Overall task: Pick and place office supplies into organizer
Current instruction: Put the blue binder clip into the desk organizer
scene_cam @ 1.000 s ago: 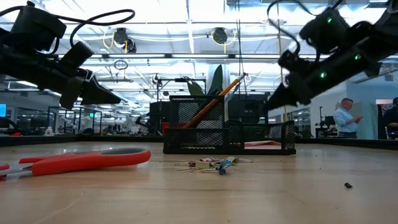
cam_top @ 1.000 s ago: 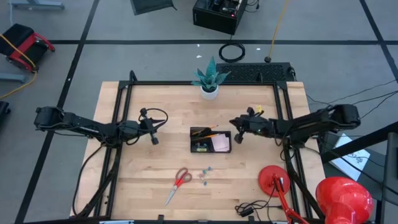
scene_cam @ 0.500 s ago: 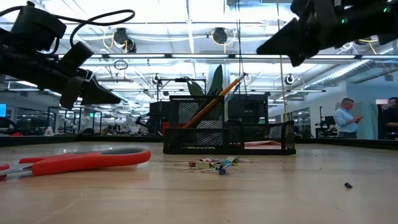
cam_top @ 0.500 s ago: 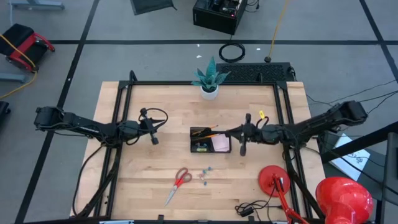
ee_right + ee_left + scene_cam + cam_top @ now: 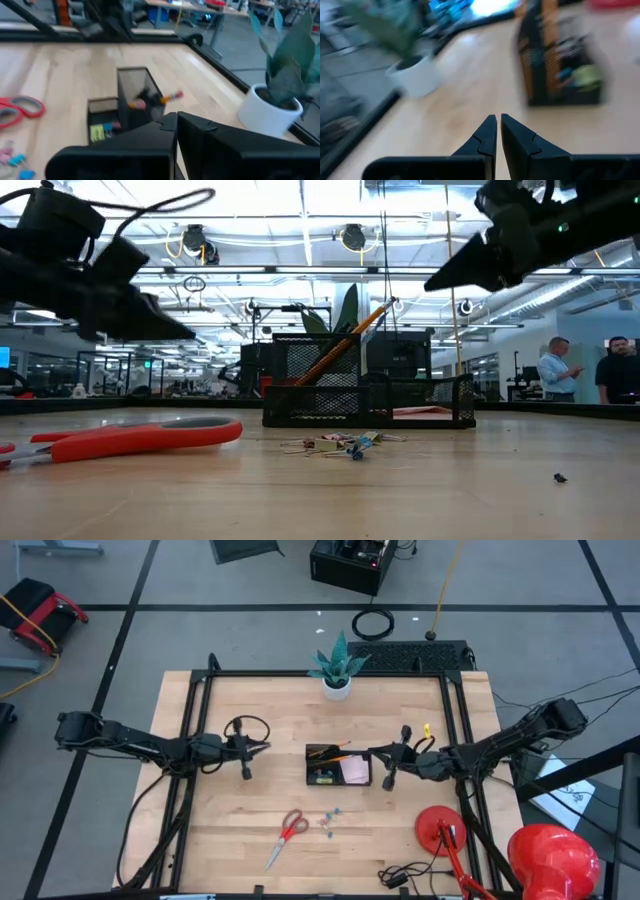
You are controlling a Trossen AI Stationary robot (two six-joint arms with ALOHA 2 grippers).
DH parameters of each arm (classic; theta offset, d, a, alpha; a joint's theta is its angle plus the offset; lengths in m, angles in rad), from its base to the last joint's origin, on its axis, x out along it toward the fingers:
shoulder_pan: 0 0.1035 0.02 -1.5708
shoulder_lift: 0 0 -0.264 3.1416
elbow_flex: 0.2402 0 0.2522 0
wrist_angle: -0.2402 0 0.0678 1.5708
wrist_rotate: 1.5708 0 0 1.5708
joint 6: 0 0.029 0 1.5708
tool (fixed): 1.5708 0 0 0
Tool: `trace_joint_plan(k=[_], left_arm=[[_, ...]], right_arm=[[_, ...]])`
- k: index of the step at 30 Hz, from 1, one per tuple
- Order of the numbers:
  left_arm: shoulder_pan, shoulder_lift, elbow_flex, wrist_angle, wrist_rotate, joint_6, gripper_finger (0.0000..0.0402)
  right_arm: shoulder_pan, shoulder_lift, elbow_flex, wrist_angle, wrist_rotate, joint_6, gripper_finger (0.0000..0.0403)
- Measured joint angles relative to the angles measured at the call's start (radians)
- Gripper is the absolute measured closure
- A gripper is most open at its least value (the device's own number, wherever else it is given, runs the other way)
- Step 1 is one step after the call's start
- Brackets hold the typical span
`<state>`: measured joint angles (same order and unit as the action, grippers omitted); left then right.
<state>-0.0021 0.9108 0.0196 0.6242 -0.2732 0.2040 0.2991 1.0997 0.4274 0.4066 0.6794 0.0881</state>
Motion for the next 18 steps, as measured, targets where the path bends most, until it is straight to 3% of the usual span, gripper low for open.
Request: trace_joint_plan(k=[3,5,9,18], left_arm=[[-0.009,0.000,0.024,0.007,0.153,-0.013,0.0371],[-0.038,0.001,0.068,-0.078,0.213,-0.031,0.0371],[-0.107,0.057,0.167,-0.231,0.219,-0.107,0.0371],[-0.272,0.362,0.428,-0.223,0.142,-0.162,0.0371]], right_arm=[[-0.021,0.000,-0.006,-0.011,0.000,0.011,0.0393],[-0.037,0.000,-0.009,-0.024,0.001,0.012,0.0389],[-0.067,0.000,-0.010,-0.031,0.001,0.012,0.0376],[-0.139,0.000,-0.010,-0.030,0.004,0.025,0.0345]])
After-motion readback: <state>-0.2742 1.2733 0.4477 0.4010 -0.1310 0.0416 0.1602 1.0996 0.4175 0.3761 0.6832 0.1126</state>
